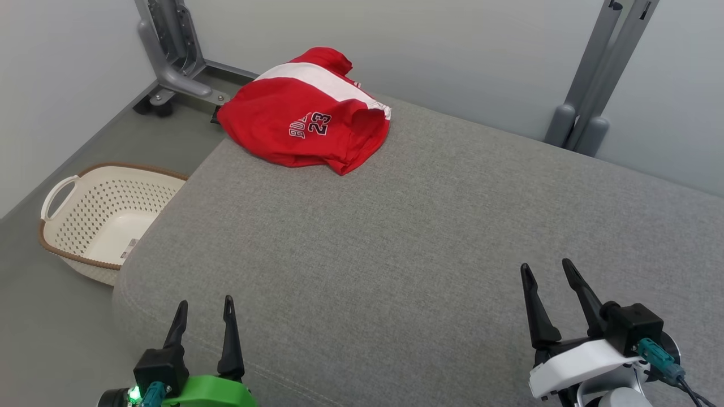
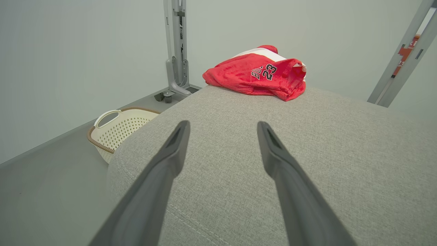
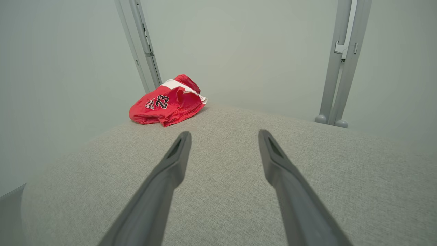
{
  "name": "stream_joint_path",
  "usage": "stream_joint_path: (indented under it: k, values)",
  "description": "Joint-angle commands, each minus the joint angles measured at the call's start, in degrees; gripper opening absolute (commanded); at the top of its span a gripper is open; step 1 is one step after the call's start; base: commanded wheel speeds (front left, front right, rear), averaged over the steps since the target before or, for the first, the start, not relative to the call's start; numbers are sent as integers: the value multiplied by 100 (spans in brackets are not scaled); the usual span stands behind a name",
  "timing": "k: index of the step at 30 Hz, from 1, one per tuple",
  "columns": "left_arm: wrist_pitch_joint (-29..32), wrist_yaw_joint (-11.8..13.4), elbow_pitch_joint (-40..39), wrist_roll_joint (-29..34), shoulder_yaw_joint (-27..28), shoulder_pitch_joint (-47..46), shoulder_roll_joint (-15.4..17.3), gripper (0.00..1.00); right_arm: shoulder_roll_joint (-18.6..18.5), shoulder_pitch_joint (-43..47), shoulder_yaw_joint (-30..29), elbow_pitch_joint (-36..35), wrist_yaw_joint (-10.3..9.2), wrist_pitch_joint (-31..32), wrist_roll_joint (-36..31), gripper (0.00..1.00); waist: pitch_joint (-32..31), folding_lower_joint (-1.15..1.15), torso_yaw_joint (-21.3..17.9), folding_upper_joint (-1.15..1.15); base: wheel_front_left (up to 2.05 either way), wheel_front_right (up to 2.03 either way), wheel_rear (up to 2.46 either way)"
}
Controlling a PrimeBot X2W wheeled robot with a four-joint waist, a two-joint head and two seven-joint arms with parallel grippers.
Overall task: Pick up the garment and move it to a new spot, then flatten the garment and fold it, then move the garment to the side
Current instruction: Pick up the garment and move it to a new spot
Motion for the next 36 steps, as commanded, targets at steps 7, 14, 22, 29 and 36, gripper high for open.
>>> stream_joint_path:
  k: [7,14,22,29,36]
  values:
    - [-4,-32,35,18,53,69,-1,100,-24,77,-51,-23,-4,-20,-50,100,-15,0,9,0,0,0,0]
    - [-4,-110,-104,79,405,-575,529,100,-25,192,-171,-155,-5,-20,-183,100,133,0,-265,0,0,0,0]
    - [375,-434,-330,391,468,-2333,1508,100,-25,-209,-205,-389,-5,-20,-614,100,1020,0,-804,0,0,0,0]
    - [1022,-839,480,584,94,-4037,2036,100,-23,-633,-133,-596,-5,-20,-853,100,1666,0,-1260,0,0,0,0]
    - [1596,-1019,1573,201,-247,-5291,2223,100,-22,-885,-48,-919,-5,-20,-974,100,2260,0,-1678,0,0,0,0]
